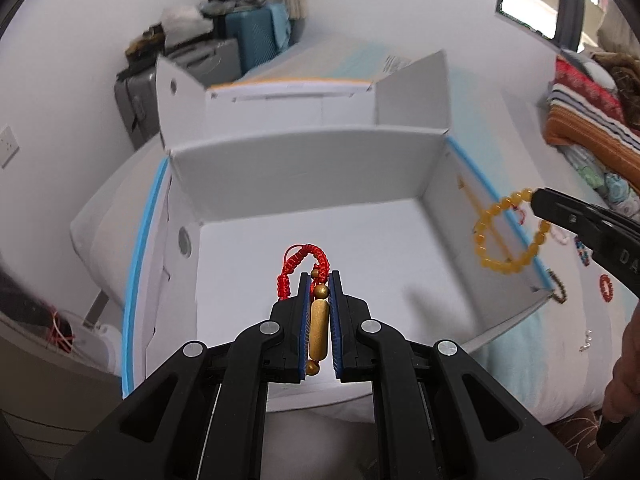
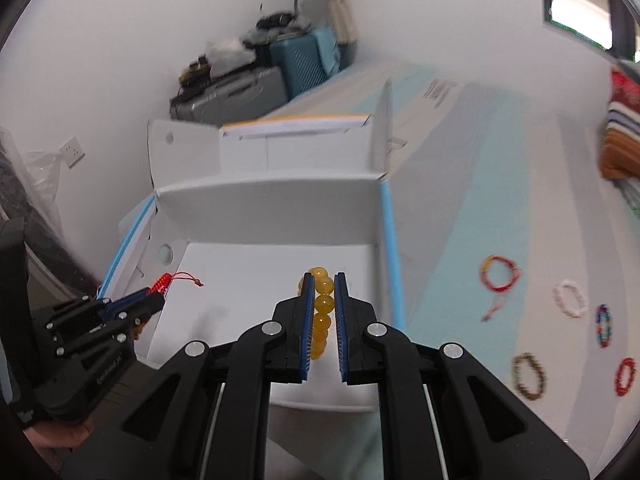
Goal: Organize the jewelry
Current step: 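Carry both bracelets into the white box and open both grippers, then move both tools back over the remaining bracelets on the bed, then grasp the wooden bead bracelet with left gripper while right grasps red bead bracelet, then lift both bead bracelets and carry them toward the white box, then lower the wooden beads with left gripper while right lowers red beads into box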
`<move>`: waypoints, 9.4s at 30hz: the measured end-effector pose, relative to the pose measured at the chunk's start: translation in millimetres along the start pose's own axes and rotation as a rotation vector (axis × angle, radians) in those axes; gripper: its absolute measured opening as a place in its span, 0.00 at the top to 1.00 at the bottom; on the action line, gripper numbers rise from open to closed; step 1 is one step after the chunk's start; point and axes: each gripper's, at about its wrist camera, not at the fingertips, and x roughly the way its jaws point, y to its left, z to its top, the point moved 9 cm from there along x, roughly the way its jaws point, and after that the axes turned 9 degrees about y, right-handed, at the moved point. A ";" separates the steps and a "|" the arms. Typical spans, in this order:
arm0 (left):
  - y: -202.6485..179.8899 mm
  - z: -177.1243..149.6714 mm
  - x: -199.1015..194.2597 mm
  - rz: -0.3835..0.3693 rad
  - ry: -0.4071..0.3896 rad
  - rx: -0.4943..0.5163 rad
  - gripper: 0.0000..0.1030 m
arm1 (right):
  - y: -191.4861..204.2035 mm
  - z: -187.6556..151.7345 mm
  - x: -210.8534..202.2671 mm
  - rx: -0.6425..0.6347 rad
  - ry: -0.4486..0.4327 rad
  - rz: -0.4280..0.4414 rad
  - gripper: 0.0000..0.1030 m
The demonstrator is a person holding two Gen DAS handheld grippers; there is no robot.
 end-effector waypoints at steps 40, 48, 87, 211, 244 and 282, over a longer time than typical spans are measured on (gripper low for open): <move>39.8 -6.0 41.9 0.075 0.113 -0.077 0.41 | 18.4 -9.2 80.9 0.044 0.255 -0.016 0.41; 28.7 1.5 18.4 0.084 0.041 -0.078 0.16 | 0.3 -6.4 42.0 0.070 0.165 -0.024 0.18; -312.0 -4.7 33.5 -0.205 -0.029 0.310 0.05 | -364.3 -151.3 -99.2 0.398 0.048 -0.454 0.07; -304.1 0.3 28.6 -0.246 0.045 0.340 0.91 | -354.7 -139.7 -105.1 0.426 -0.050 -0.242 0.88; -93.7 37.8 -30.4 -0.101 -0.034 0.091 0.91 | -149.0 -16.6 -68.6 0.191 -0.070 -0.091 0.88; 47.0 -7.4 51.2 -0.043 0.125 -0.073 0.91 | 20.4 -17.8 78.3 0.021 0.166 0.041 0.88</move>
